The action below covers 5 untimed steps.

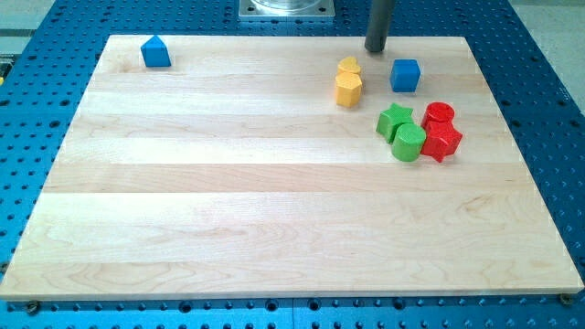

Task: Form a diagonal line with yellow blocks and cube

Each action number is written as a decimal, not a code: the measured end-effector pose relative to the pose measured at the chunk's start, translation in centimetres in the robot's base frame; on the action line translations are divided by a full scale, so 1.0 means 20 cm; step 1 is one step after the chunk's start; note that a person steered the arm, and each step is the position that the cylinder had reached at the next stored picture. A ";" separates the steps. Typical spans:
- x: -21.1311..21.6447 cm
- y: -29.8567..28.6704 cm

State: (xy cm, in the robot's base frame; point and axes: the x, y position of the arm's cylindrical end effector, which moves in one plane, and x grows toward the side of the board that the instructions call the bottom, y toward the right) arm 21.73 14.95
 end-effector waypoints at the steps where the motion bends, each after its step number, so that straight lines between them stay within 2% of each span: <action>1: -0.01 0.31; 2: 0.25 0.48; 5: 0.28 -0.01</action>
State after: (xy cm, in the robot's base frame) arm 27.33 14.79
